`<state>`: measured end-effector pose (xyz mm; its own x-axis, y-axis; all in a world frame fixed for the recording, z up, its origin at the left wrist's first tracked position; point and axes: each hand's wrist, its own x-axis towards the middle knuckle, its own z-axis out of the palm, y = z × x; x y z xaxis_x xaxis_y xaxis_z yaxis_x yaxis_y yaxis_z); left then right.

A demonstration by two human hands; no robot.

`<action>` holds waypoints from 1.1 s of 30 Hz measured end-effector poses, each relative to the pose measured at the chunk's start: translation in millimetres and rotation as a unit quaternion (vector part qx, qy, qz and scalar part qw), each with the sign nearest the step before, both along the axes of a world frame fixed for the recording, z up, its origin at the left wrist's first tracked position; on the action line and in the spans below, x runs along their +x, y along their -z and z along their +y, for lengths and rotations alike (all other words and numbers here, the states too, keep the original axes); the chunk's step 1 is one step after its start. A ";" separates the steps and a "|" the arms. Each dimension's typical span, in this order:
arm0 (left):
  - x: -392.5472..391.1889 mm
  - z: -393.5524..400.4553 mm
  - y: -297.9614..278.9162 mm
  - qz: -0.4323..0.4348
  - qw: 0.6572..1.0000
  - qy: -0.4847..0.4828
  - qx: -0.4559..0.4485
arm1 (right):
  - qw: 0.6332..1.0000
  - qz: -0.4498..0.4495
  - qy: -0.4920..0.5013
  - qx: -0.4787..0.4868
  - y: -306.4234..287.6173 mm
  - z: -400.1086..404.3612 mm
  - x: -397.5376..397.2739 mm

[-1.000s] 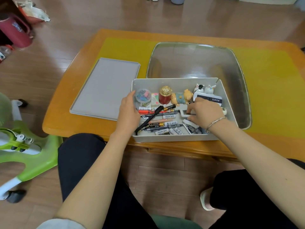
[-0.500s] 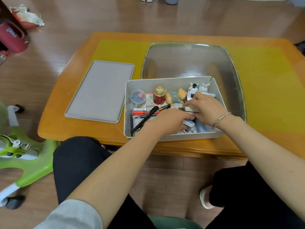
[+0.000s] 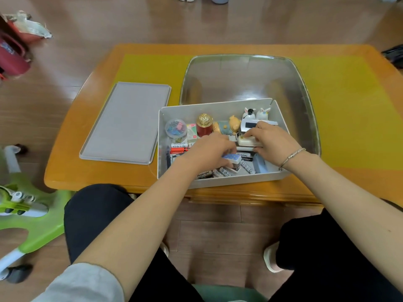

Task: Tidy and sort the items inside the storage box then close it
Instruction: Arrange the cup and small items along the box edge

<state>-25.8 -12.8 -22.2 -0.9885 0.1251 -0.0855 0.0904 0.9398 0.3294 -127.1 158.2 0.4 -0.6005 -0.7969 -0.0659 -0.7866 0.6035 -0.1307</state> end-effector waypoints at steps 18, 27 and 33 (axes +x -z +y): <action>14.7 -15.3 14.4 -0.012 0.999 -0.012 0.051 | 0.972 -0.119 0.029 0.200 4.3 -25.8 36.9; 19.2 -12.8 13.5 -0.032 0.997 -0.014 0.072 | 0.957 -0.195 0.020 0.216 1.1 -25.6 31.9; 29.5 -25.1 4.3 -0.022 0.987 -0.072 0.144 | 0.954 -0.213 0.007 0.212 2.7 -33.9 33.3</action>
<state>3.7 -37.9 -26.5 -0.9940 0.0085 -0.1095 -0.0576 0.8085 0.5857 -93.8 124.4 -2.3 -0.4572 -0.6365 -0.6211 -0.7089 0.6826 -0.1776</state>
